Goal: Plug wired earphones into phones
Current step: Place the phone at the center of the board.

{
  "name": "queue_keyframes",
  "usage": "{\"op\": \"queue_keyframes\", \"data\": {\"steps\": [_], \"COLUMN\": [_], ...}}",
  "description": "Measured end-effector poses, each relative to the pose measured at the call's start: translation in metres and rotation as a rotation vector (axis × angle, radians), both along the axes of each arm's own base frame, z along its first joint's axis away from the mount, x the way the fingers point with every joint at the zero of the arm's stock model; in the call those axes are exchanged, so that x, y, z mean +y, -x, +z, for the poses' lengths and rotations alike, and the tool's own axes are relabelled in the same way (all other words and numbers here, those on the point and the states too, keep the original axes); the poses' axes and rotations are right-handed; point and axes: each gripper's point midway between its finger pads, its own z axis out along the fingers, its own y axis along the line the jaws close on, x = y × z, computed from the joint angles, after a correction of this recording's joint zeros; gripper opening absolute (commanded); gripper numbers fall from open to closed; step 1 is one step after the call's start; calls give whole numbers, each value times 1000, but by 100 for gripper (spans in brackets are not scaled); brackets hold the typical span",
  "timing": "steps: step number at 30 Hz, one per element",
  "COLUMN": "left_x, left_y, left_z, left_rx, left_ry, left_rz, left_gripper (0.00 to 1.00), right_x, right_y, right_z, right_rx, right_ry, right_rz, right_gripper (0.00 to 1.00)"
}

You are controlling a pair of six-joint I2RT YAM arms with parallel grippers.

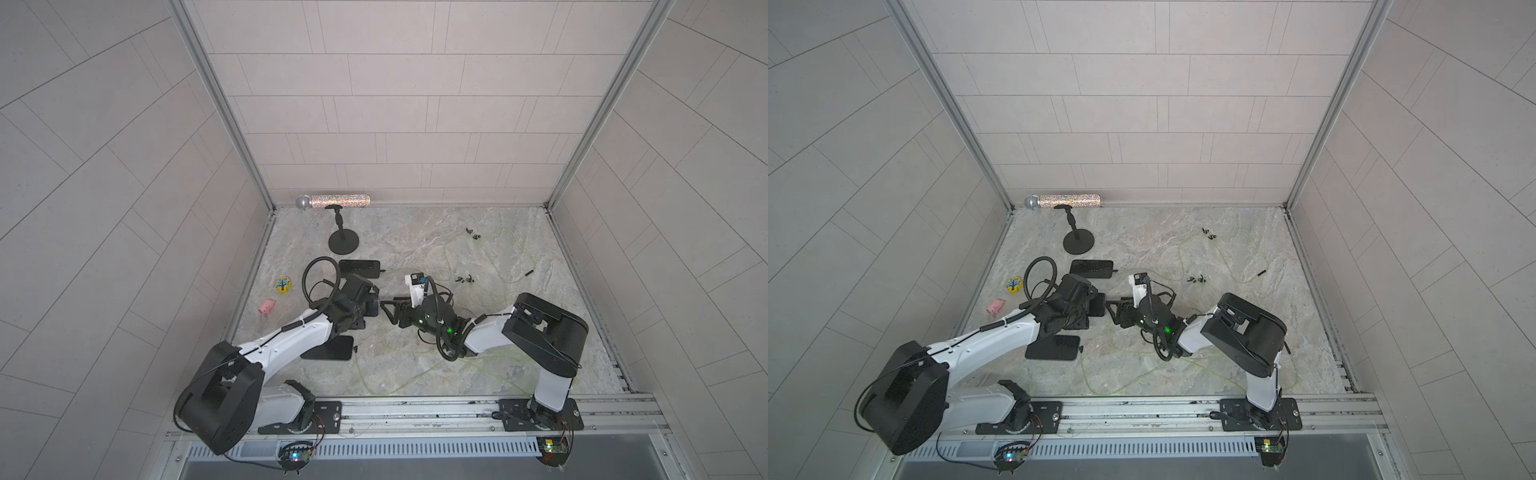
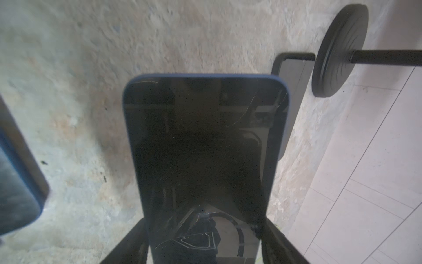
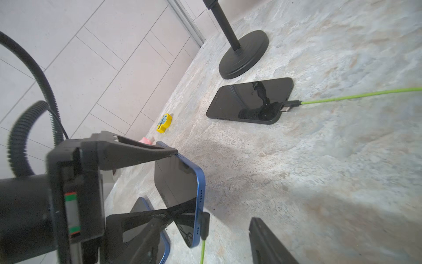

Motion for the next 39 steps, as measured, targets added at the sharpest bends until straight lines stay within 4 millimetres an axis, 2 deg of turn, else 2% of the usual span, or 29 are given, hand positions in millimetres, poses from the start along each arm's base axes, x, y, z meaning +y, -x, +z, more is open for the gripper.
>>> {"op": "queue_keyframes", "data": {"steps": [9, 12, 20, 23, 24, 33, 37, 39], "left_x": [10, 9, 7, 12, 14, 32, 36, 31], "left_y": [4, 0, -3, 3, 5, 5, -6, -20], "left_z": [-33, -35, -35, -34, -31, 4, 36, 58], "left_rx": [109, 119, 132, 154, 154, 86, 41, -12], "left_ry": [-72, -75, -68, -91, -96, -148, -248, -290], "left_rz": [12, 9, -2, -10, -10, -21, -108, -182], "left_gripper": [54, 56, 80, 94, 99, 100, 97, 96], "right_x": [-46, -53, -59, -61, -61, -64, -68, -73], "right_y": [-18, -21, -24, -26, -26, -26, -28, -30], "right_z": [-5, -5, -12, -13, -14, -17, -11, -5], "right_rx": [-2, -2, 20, 24, 25, 20, 2, -15], "right_ry": [52, 68, 103, 107, 109, 138, 148, 149], "right_rz": [-104, -120, -121, -125, -124, -106, -108, -120], "right_gripper": [66, 65, 64, 63, 64, 63, 62, 61]}}
